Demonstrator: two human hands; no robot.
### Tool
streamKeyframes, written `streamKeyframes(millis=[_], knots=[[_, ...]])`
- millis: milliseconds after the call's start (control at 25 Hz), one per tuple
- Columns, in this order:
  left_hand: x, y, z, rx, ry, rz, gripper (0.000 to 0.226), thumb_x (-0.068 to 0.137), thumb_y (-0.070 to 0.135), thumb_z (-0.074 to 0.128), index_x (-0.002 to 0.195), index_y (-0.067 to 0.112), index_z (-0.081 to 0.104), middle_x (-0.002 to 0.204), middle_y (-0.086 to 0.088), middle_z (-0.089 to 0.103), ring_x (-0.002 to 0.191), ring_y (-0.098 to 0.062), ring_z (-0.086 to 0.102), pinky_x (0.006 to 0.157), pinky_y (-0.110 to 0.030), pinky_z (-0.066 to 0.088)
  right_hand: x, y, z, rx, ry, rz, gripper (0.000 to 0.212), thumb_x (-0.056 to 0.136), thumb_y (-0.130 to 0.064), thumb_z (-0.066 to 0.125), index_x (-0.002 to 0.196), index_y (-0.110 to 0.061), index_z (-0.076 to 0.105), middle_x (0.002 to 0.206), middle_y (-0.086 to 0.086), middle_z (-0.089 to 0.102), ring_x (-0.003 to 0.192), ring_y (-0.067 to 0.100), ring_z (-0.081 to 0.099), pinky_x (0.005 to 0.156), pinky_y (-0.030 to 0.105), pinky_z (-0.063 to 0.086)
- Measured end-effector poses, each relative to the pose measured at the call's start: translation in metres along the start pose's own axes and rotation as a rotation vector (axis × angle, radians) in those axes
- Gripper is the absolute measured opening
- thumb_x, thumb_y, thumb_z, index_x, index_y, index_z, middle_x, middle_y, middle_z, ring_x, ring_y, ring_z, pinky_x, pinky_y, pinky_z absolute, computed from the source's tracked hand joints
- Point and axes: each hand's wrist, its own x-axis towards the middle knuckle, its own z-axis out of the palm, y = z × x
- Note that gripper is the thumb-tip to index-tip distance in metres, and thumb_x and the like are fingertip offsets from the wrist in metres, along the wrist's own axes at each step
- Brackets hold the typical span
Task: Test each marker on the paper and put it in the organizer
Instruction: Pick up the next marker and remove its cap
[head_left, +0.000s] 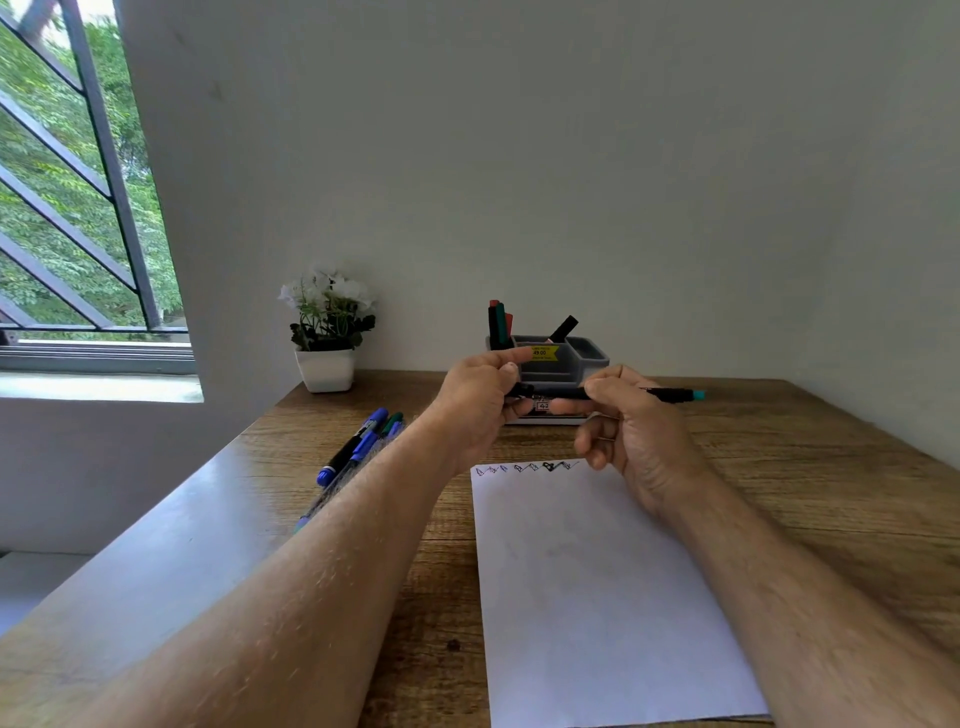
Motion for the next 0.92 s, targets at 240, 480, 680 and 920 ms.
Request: streamKeyframes(millis=[240, 480, 680, 920], knots=[[0.003, -0.002, -0.005, -0.06, -0.017, -0.023, 0.026, 0.099, 0.005, 0.051, 0.124, 0.006, 0.059, 0.117, -0.015, 0.064, 0.091, -0.021, 0.065, 0.079, -0.029, 0.057, 0.003, 0.003, -0.002, -0.039, 0.042, -0.036, 0.005, 0.093, -0.015, 0.064, 0.088, -0.015, 0.062, 0.091, 0.015, 0.077, 0.04, 0.018, 0.056, 0.037, 0.02, 0.04], [0.006, -0.004, -0.01, -0.245, -0.012, -0.048, 0.053, 0.082, 0.006, 0.075, 0.129, -0.007, 0.055, 0.089, -0.016, 0.069, 0.054, -0.011, 0.064, 0.051, -0.016, 0.055, 0.004, 0.003, -0.002, -0.056, 0.058, -0.071, 0.017, 0.082, -0.017, 0.076, 0.099, -0.016, 0.075, 0.089, 0.013, 0.077, 0.041, 0.018, 0.057, 0.036, 0.02, 0.04], [0.003, -0.008, -0.003, -0.367, 0.034, -0.034, 0.045, 0.078, 0.001, 0.076, 0.119, -0.005, 0.058, 0.099, -0.021, 0.07, 0.067, -0.018, 0.073, 0.05, -0.017, 0.055, 0.007, 0.005, -0.004, -0.055, 0.125, -0.086, 0.023, 0.079, -0.024, 0.079, 0.099, -0.012, 0.075, 0.086, 0.012, 0.077, 0.04, 0.014, 0.055, 0.035, 0.02, 0.039], [0.0, -0.013, 0.007, -0.352, 0.086, 0.025, 0.024, 0.075, -0.006, 0.075, 0.092, 0.003, 0.06, 0.107, -0.025, 0.07, 0.084, -0.029, 0.072, 0.062, -0.024, 0.061, 0.012, 0.009, -0.007, 0.05, 0.174, 0.023, 0.023, 0.081, -0.023, 0.078, 0.096, -0.007, 0.075, 0.085, 0.013, 0.077, 0.039, 0.011, 0.056, 0.033, 0.018, 0.035]])
